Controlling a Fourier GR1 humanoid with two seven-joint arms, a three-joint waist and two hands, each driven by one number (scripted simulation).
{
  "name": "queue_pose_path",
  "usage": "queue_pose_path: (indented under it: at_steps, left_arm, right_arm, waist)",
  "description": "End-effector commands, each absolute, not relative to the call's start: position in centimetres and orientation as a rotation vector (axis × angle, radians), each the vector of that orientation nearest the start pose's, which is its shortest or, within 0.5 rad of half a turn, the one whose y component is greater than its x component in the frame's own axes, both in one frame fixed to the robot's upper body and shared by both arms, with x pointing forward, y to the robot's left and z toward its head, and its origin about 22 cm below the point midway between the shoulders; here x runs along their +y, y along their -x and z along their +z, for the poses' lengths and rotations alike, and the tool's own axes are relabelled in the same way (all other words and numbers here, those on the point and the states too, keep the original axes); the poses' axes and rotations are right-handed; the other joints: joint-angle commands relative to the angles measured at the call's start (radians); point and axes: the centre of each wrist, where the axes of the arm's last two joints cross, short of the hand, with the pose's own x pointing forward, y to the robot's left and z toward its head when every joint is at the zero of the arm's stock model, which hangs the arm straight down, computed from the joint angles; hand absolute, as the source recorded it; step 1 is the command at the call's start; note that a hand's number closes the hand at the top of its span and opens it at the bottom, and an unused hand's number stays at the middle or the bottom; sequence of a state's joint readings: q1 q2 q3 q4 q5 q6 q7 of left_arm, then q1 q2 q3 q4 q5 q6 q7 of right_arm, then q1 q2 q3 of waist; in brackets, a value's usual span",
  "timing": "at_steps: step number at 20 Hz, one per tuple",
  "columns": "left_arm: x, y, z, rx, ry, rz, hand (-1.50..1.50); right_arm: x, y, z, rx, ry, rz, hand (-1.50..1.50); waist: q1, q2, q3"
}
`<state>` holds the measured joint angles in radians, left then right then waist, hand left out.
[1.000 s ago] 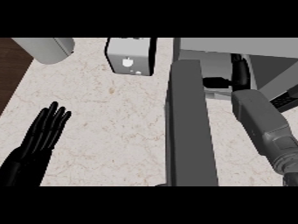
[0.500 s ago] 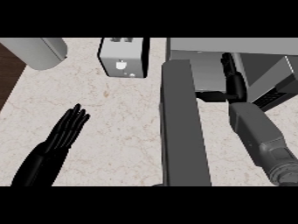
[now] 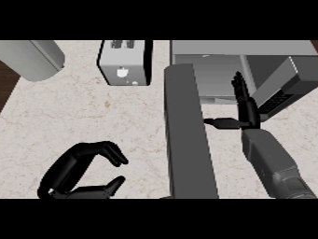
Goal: Pick up the milk, place it into the microwave and close the microwave
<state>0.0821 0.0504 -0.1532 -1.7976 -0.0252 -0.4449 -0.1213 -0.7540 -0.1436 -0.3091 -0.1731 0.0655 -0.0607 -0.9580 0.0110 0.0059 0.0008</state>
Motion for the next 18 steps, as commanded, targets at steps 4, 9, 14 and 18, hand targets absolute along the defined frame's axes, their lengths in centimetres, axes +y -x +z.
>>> queue_pose_path:
  at_steps: [4, 9, 14, 18]
  left_arm:
    - [18.2, -23.2, 2.2, -1.709, 0.427, -0.55, 1.5]
    - [15.3, -24.7, 0.9, -1.654, 0.402, -0.708, 1.5]
    - [14.1, -24.9, -2.0, -1.559, 0.489, -0.816, 1.5]
    - [10.8, -24.9, -3.3, -1.529, 0.522, -0.822, 1.5]
  right_arm:
    - [-25.2, -32.6, -10.6, -1.86, 0.041, 0.082, -1.5]
    - [-27.2, -30.5, -11.1, -1.859, 0.031, 0.105, -1.5]
    - [-28.1, -28.6, -10.2, -1.896, 0.033, 0.114, -1.5]
    - [-31.1, -24.4, -10.2, -1.916, 0.068, 0.123, -1.5]
  waist:
    - [-0.035, -0.016, -0.002]
    - [-0.058, -0.02, -0.004]
    - [-0.055, -0.016, -0.004]
    - [-0.06, -0.013, -0.004]
